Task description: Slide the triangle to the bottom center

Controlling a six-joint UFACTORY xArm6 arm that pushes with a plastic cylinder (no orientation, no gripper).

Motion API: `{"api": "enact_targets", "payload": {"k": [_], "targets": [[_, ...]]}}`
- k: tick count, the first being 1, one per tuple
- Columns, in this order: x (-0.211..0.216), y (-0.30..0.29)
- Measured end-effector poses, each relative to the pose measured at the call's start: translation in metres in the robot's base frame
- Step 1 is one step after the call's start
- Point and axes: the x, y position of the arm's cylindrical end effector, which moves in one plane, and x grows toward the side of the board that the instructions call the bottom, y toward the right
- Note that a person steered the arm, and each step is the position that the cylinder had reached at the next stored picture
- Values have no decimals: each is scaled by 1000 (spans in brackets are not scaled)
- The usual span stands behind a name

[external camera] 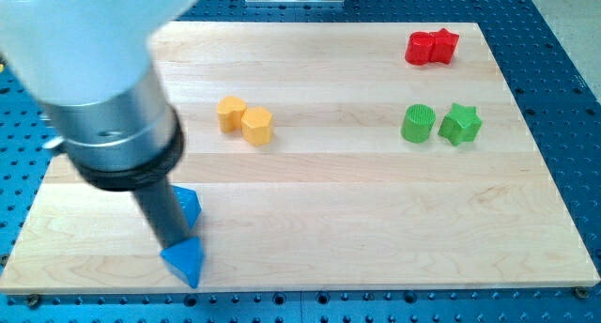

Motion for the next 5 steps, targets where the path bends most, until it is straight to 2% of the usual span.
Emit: {"api": "enact_targets", "payload": {"k": [2, 3, 5], "targets": [[22, -54], [35, -55], [31, 64]]}}
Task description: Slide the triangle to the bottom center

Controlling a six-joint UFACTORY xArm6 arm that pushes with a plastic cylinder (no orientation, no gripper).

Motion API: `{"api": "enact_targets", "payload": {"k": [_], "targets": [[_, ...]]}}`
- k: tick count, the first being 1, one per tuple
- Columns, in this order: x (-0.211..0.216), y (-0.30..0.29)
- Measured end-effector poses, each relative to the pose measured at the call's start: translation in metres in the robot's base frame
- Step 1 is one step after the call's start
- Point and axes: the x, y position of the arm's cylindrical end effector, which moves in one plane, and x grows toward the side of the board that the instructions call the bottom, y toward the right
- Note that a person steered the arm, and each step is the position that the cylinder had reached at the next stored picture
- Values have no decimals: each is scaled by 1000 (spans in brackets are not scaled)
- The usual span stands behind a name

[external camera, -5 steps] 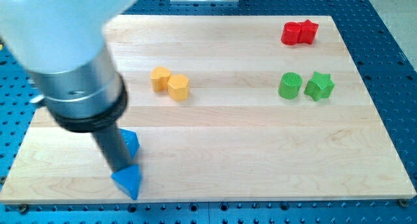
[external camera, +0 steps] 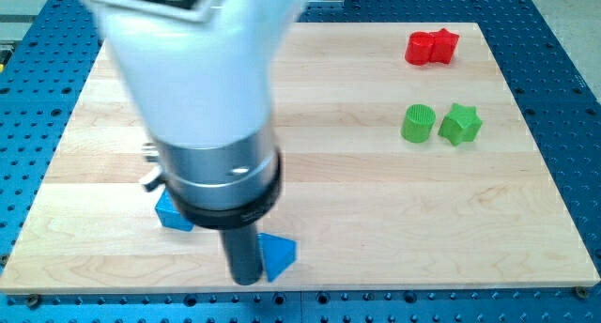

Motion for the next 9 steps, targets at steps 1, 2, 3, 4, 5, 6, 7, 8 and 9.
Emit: {"api": "enact_targets", "payload": {"k": [1, 2, 3, 4, 5, 6, 7, 8, 9], "targets": [[-1, 20], [-1, 47], [-4, 72], [-18, 156], [-35, 202], [-33, 161], [-25, 107], [-29, 95], [-48, 100]]}}
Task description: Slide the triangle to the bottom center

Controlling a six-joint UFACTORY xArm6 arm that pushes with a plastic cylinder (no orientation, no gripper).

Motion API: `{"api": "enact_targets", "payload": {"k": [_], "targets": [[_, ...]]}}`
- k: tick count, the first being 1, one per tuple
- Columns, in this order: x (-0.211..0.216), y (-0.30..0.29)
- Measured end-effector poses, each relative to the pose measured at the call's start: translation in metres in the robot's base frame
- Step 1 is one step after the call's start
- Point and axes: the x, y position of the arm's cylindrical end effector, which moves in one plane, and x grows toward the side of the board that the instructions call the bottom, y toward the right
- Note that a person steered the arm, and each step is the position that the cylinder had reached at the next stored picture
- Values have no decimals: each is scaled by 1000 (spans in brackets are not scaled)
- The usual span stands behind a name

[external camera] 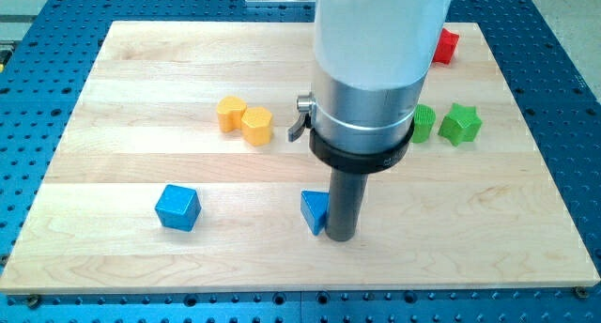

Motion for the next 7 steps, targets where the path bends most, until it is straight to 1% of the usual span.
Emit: {"api": "enact_targets", "payload": {"k": [1, 2, 3, 4, 5, 6, 7], "targets": [[-37, 31], [-44, -3], [-17, -6], [-56, -46], [-82, -147], [-59, -197], [-42, -197]]}}
